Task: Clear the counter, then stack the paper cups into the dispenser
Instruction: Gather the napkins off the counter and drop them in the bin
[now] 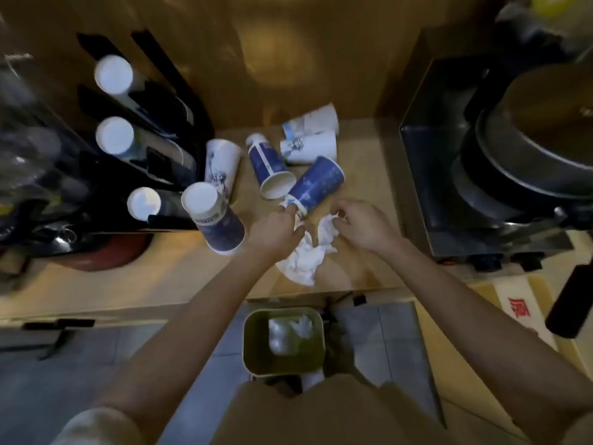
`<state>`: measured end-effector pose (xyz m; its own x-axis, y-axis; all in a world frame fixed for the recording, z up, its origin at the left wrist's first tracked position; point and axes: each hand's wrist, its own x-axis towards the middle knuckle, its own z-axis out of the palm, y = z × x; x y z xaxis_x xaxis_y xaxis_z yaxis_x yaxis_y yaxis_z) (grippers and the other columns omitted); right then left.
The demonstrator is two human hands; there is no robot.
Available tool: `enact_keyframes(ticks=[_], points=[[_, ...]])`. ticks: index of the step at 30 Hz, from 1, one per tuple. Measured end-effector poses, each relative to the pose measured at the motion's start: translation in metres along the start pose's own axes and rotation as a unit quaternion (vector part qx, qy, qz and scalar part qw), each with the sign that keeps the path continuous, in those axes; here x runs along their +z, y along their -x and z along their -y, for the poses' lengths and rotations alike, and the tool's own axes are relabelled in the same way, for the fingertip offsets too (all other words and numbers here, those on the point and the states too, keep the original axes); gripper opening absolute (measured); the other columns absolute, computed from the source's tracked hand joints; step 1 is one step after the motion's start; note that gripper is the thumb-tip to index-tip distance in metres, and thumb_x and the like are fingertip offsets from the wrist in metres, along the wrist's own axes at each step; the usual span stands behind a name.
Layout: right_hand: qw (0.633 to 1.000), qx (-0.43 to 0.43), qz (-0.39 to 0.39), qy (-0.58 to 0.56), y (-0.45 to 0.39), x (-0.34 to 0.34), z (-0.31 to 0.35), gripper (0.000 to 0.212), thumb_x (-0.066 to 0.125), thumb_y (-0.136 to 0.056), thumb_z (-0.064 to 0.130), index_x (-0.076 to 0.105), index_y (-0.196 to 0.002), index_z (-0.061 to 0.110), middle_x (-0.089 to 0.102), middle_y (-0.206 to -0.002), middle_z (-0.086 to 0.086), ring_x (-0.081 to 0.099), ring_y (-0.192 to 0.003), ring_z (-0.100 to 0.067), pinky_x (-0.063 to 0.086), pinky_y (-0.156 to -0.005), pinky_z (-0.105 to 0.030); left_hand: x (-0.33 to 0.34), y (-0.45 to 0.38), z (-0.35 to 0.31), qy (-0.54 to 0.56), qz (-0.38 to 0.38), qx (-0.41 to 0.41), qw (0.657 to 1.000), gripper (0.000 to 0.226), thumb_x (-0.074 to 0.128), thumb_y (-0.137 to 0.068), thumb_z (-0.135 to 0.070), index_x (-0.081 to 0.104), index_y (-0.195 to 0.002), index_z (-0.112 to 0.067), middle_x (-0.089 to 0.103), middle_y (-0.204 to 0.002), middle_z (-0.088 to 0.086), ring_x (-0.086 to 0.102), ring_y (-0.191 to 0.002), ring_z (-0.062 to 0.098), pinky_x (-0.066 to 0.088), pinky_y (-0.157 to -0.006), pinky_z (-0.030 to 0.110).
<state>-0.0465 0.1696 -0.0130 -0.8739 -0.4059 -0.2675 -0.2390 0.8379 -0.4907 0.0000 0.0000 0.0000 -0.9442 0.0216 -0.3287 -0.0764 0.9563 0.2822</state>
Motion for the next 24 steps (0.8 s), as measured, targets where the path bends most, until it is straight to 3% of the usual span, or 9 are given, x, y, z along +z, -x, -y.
enact_keyframes(ticks=[2, 8, 11, 16, 20, 21, 24], points=[[1.0, 0.012, -0.014, 0.015, -0.001, 0.01, -0.006, 0.032, 0.047, -0.088, 0.015, 0.053, -0.119, 0.01, 0.055, -0.124, -0.014, 0.047, -0.118, -0.032, 0.045, -0.09, -0.04, 0.018, 0.002, -0.004, 0.02, 0.003, -0.018, 1.0, 0.051, 0.042, -0.093, -0.031, 0.029, -0.136, -0.007, 0.048, -0.132, 0.022, 0.053, -0.112, 0.04, 0.044, -0.085, 0.043], [0.997, -0.008, -0.006, 0.083, -0.013, 0.046, -0.026, 0.051, 0.045, -0.09, 0.016, 0.034, -0.14, 0.017, 0.034, -0.147, -0.011, 0.029, -0.133, -0.03, 0.025, -0.11, -0.037, 0.078, 0.003, -0.003, 0.055, -0.001, -0.075, 0.996, 0.057, 0.048, -0.089, -0.035, 0.029, -0.138, -0.011, 0.032, -0.145, 0.017, 0.036, -0.13, 0.034, 0.038, -0.1, 0.046], [0.994, 0.0, 0.033, 0.104, -0.018, 0.06, -0.034, 0.05, 0.043, -0.092, 0.02, 0.032, -0.141, 0.02, 0.027, -0.151, -0.016, 0.028, -0.133, -0.035, 0.023, -0.11, -0.039, 0.096, 0.007, -0.009, 0.055, 0.0, -0.116, 0.992, 0.062, 0.043, -0.091, -0.039, 0.02, -0.143, -0.016, 0.014, -0.154, 0.018, 0.019, -0.14, 0.034, 0.029, -0.107, 0.049], [0.992, -0.004, 0.051, 0.114, -0.018, 0.069, -0.051, 0.044, 0.04, -0.091, 0.029, 0.044, -0.133, 0.018, 0.039, -0.14, -0.015, 0.037, -0.122, -0.036, 0.029, -0.103, -0.04, 0.122, 0.004, -0.012, 0.043, 0.016, -0.138, 0.989, 0.059, 0.034, -0.094, -0.042, 0.01, -0.146, -0.028, -0.002, -0.158, 0.014, 0.004, -0.145, 0.034, 0.018, -0.113, 0.052], [0.991, -0.01, 0.069, 0.111, -0.015, 0.067, -0.053, 0.081, 0.006, -0.069, 0.049, 0.047, -0.13, 0.015, 0.045, -0.133, -0.013, 0.04, -0.118, -0.032, 0.032, -0.098, -0.04, 0.131, 0.0, -0.01, 0.025, -0.001, -0.149, 0.989, 0.052, 0.04, -0.094, -0.031, 0.023, -0.143, -0.028, 0.017, -0.155, 0.016, 0.018, -0.141, 0.036, 0.03, -0.107, 0.052], [0.99, -0.008, 0.076, 0.115, -0.014, 0.068, -0.054, 0.08, 0.007, -0.07, 0.049, 0.048, -0.128, 0.013, 0.046, -0.13, -0.014, 0.041, -0.117, -0.032, 0.033, -0.097, -0.041, 0.13, 0.0, -0.009, 0.021, -0.015, -0.143, 0.989, 0.049, 0.046, -0.092, -0.027, 0.033, -0.139, -0.027, 0.029, -0.15, 0.018, 0.029, -0.136, 0.038, 0.038, -0.101, 0.052], [0.985, -0.003, 0.093, 0.144, -0.012, 0.071, -0.056, 0.041, 0.037, -0.09, 0.026, 0.048, -0.125, 0.006, 0.046, -0.127, -0.019, 0.04, -0.119, -0.034, 0.035, -0.095, -0.041, 0.13, 0.003, -0.005, -0.013, -0.042, -0.12, 0.992, 0.039, 0.068, -0.073, -0.014, 0.059, -0.11, -0.018, 0.064, -0.11, 0.019, 0.061, -0.097, 0.04, 0.053, -0.068, 0.045]])
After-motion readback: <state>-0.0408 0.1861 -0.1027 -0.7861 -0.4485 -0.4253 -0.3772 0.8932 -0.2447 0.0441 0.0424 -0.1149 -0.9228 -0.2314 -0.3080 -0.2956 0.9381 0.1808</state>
